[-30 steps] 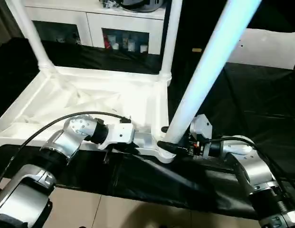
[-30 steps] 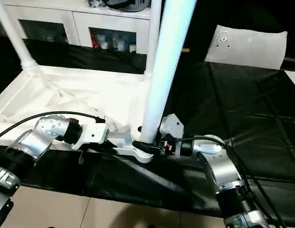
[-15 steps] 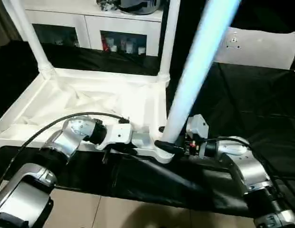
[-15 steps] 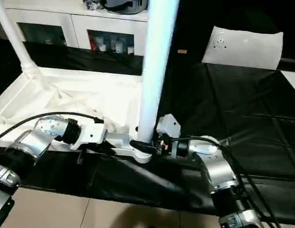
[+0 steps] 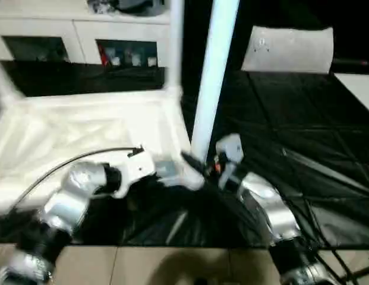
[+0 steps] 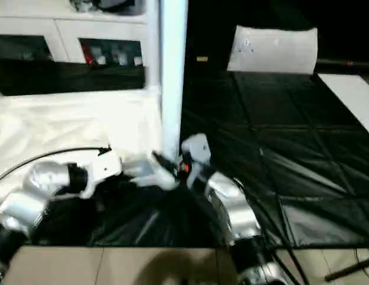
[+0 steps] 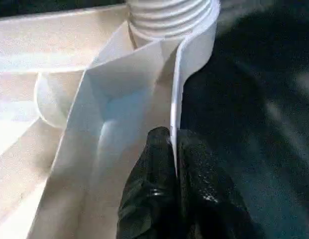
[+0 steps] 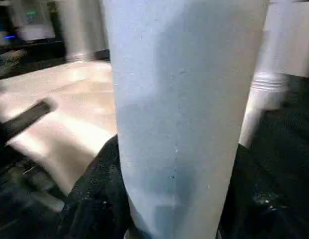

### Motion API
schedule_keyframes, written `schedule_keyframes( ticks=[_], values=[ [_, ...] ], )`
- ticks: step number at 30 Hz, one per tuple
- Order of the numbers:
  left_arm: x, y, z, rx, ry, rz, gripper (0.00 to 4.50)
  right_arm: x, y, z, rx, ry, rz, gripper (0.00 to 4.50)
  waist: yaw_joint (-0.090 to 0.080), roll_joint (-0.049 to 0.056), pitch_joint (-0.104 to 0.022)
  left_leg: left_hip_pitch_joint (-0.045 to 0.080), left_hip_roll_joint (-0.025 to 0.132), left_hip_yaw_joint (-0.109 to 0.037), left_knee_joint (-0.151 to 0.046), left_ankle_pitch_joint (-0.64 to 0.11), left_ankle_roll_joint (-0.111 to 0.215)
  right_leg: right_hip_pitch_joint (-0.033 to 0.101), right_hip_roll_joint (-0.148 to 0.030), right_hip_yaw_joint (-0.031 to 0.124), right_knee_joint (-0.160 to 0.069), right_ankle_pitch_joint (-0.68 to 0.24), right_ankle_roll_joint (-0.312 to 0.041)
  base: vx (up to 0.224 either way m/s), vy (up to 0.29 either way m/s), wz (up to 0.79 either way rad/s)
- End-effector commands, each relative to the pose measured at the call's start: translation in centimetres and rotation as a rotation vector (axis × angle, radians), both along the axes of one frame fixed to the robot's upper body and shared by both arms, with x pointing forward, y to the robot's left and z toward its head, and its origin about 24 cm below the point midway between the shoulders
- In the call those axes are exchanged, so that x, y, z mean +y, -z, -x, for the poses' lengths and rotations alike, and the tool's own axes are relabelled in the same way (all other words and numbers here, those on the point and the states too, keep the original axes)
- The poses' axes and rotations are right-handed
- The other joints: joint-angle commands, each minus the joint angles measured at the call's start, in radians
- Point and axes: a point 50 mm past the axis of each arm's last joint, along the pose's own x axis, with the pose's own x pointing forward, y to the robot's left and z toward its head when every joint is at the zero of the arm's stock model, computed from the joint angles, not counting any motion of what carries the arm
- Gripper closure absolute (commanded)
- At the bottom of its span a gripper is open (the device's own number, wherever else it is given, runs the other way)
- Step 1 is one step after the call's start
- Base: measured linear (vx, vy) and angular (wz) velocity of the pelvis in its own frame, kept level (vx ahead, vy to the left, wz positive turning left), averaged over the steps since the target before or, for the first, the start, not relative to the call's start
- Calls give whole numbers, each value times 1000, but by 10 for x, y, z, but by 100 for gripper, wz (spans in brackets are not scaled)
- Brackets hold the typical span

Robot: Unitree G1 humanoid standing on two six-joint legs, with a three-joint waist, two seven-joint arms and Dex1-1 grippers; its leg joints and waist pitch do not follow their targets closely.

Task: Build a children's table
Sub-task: Rotate leg to tighten

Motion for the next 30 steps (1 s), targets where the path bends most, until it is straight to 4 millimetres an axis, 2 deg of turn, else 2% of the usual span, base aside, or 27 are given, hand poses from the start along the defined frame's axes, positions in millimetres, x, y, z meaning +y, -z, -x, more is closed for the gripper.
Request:
schedule_keyframes(
  ticks=[1,2,3,4,5,6,7,9,11,14,17,19,20,21,22,23,24,27,30],
  values=[
    [-16,8,6,30,-93,36,450,-1,40,6,209,115,44,261,14,19,-34,-93,26,-33,-76,-91,49,80,-125,54,-143,-730,79,55,9,-35],
    [-16,8,6,30,-93,36,450,-1,40,6,209,115,44,261,9,8,-20,-98,46,-44,-92,-99,52,67,-115,57,-132,-610,48,74,77,-40],
    [-24,8,9,38,-86,50,450,2,40,5,211,123,44,261,12,20,-32,-63,62,-41,-93,-92,54,42,-102,72,-111,-406,-44,0,0,0],
    [-31,8,10,41,-80,57,450,6,39,3,214,130,37,261,9,17,-31,-59,60,-33,-93,-89,65,33,-99,78,-109,-350,-86,0,0,0],
    [-35,8,9,37,-77,45,450,10,38,2,216,136,30,261,9,18,-22,-52,57,-21,-97,-154,70,24,-90,82,-111,-366,-131,2,-1,21],
    [-35,8,8,31,-75,26,450,11,38,2,216,137,31,261,8,9,-14,-48,47,-14,-97,-226,73,19,-90,83,-123,-481,-116,0,0,0],
    [-35,8,8,31,-75,26,450,11,38,2,216,137,31,261,6,9,-14,-50,43,-16,-98,-262,71,19,-93,85,-131,-570,-87,0,0,0],
    [-34,6,3,21,-93,0,450,14,39,2,228,136,29,261,6,6,-16,-56,47,-22,-103,-262,71,23,-94,85,-135,-586,-59,0,0,0],
    [-32,5,-1,19,-108,-13,450,17,41,3,245,112,46,261,6,7,-15,-56,48,-22,-104,-266,72,21,-95,87,-136,-580,-58,0,0,0],
    [-31,3,-2,21,-106,-32,450,20,45,4,272,109,62,261,7,5,-13,-55,47,-23,-103,-286,68,17,-97,86,-141,-620,-46,0,0,0],
    [-31,2,-1,28,-105,-33,450,22,50,4,317,95,81,261,3,5,-10,-59,45,-28,-104,-313,61,17,-98,78,-149,-674,-19,0,0,0],
    [-31,3,-2,29,-102,-36,450,24,52,4,343,81,72,261,-1,7,-8,-52,41,-29,-101,-347,58,12,-99,68,-163,-714,7,0,0,0],
    [-31,3,-2,30,-104,-36,450,24,52,3,343,83,72,261,-2,8,-9,-49,41,-29,-101,-350,58,12,-98,64,-165,-712,10,0,0,0],
    [-31,3,-3,27,-105,-35,450,24,51,3,342,82,72,261,-2,8,-11,-54,43,-31,-104,-340,59,20,-99,60,-165,-688,12,0,0,0],
    [-31,3,-3,26,-106,-34,450,25,51,2,343,80,71,226,-2,12,-11,-52,48,-32,-107,-342,61,21,-100,56,-167,-663,6,0,0,0],
    [-31,3,-4,25,-111,-26,450,25,50,1,342,82,68,226,-3,14,-12,-50,50,-32,-108,-343,60,23,-102,54,-167,-644,0,0,0,0],
    [-31,3,-4,25,-111,-26,450,25,50,1,342,82,68,205,-4,15,-10,-50,55,-34,-111,-352,58,24,-102,51,-167,-617,-12,0,0,0],
    [-30,1,-7,18,-127,-19,450,25,49,-2,347,84,62,186,-8,16,-9,-40,54,-34,-111,-389,49,18,-102,48,-171,-627,-21,0,0,0],
    [-29,0,-9,15,-125,-19,450,24,48,-3,343,69,63,148,-4,14,-10,-49,56,-32,-113,-350,54,24,-107,55,-163,-591,-38,0,0,0]
  ],
)
